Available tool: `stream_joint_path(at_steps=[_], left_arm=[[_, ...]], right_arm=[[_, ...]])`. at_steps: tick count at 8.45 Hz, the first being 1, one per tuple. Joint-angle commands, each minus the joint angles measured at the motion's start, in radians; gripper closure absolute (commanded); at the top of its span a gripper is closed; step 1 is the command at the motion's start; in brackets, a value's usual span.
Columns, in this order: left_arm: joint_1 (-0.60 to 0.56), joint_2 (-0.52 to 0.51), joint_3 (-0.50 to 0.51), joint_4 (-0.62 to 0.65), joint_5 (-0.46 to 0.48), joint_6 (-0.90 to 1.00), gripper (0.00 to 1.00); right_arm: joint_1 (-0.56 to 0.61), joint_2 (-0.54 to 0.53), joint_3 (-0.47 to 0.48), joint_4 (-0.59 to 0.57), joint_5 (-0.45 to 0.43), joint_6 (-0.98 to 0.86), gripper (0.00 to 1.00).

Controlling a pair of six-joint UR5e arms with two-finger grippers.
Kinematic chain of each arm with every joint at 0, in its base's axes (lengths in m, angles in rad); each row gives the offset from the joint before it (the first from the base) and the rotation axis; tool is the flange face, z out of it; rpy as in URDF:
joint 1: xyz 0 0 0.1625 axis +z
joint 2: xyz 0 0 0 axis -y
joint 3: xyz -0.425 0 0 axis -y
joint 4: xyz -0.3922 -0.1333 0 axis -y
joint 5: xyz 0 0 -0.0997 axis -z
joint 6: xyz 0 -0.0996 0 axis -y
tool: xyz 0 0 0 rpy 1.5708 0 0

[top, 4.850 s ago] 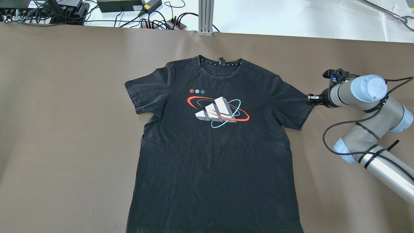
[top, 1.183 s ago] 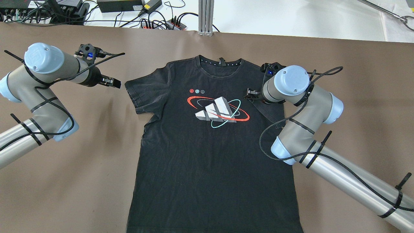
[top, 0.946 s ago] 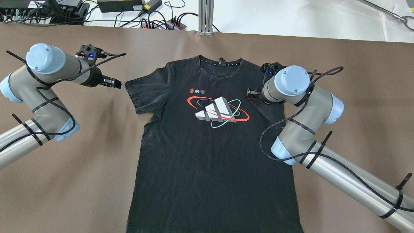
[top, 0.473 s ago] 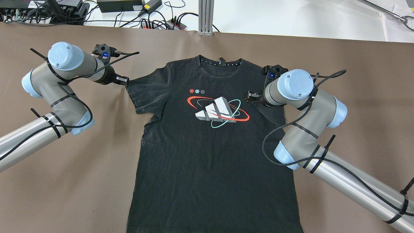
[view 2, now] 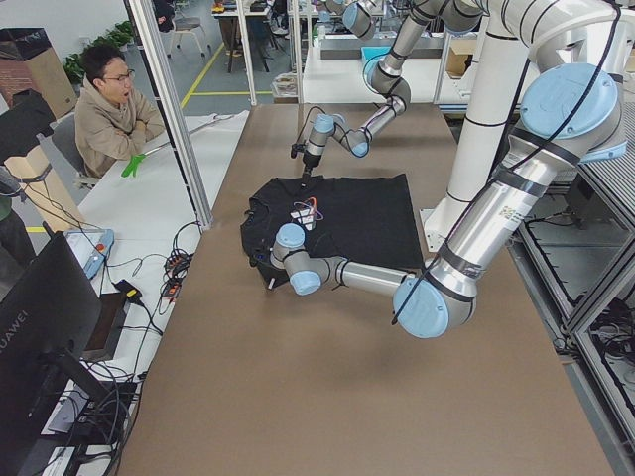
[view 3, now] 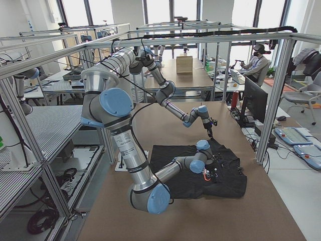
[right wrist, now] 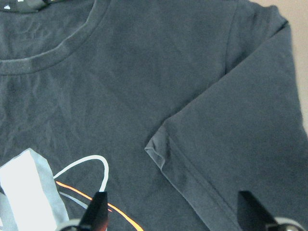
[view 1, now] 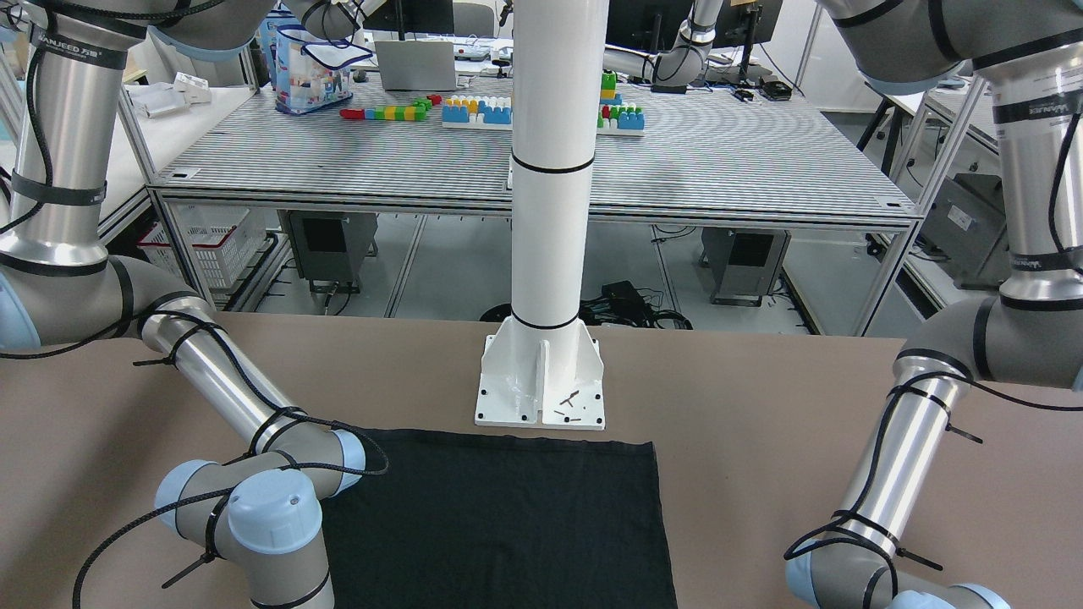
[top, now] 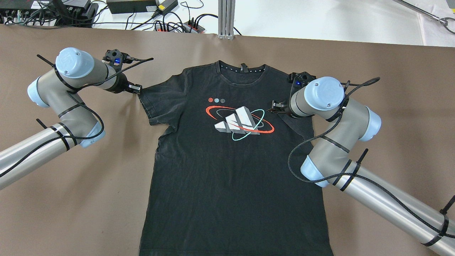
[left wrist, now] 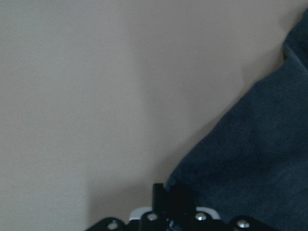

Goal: Fold clothes
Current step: 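Grasp the sleeve with the right gripper while the left gripper reaches the other sleeve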

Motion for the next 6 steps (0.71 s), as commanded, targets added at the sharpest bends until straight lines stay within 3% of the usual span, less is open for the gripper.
stream_joint_path(at_steps=[1,6], left_arm=[[0.0,-0.017,-0.04,0.001,-0.014,-0.023,1.0],[0.063,-0.022,-0.254,0.061,0.004,-0.26,1.0]], right_arm=[[0.0,0.001,0.002,0.0,0.0,0.001,0.05],[0.0,-0.001,0.005,-0.002,-0.002,-0.004,0.05]])
